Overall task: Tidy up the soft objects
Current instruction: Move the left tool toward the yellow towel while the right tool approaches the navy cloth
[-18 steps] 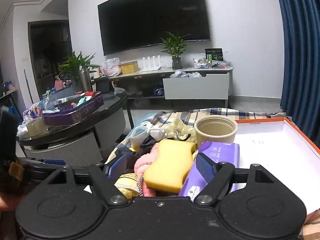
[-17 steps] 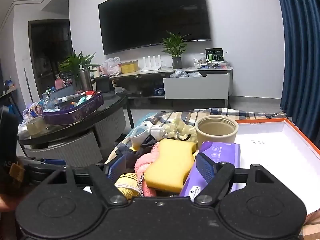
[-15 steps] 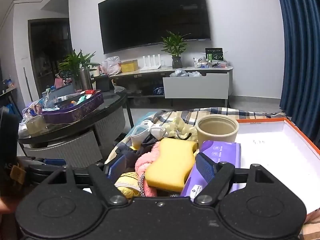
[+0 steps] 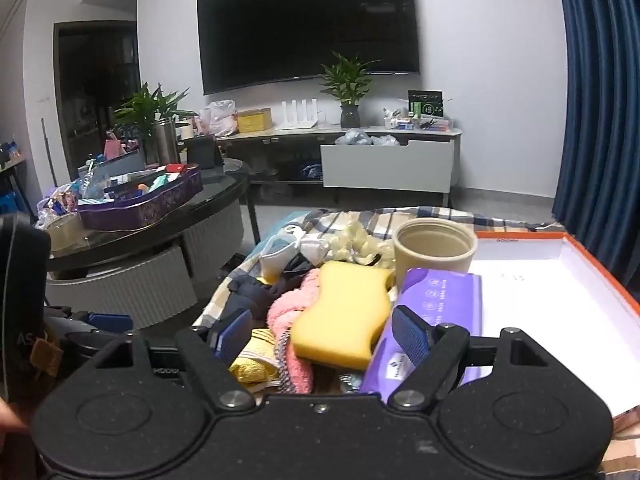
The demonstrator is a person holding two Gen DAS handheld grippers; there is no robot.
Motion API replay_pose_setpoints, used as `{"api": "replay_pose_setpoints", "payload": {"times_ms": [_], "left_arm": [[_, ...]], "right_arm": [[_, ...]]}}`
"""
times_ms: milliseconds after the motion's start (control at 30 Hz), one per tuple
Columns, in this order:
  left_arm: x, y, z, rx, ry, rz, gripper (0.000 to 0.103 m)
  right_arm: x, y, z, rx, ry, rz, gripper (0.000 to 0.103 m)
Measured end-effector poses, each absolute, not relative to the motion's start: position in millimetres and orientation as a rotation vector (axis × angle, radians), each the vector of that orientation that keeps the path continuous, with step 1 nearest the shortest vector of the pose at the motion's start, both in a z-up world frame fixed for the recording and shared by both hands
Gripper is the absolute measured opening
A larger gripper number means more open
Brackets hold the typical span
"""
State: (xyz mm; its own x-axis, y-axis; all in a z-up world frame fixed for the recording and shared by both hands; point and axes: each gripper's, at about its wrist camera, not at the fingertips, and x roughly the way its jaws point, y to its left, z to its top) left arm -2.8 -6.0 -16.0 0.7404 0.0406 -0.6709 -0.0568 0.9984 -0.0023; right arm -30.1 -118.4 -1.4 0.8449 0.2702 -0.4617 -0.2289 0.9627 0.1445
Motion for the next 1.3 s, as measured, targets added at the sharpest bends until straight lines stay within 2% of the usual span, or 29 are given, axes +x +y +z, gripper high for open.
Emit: {"api": "replay_pose_setpoints", "payload": {"times_ms": [1300], "left_arm": [[5.8,-26.5,-36.4,0.015,0.793,-0.036,0.103]], "right_arm": [[-22.1,-133.3,-9.9,0.158,0.541,0.269,0.091]]}}
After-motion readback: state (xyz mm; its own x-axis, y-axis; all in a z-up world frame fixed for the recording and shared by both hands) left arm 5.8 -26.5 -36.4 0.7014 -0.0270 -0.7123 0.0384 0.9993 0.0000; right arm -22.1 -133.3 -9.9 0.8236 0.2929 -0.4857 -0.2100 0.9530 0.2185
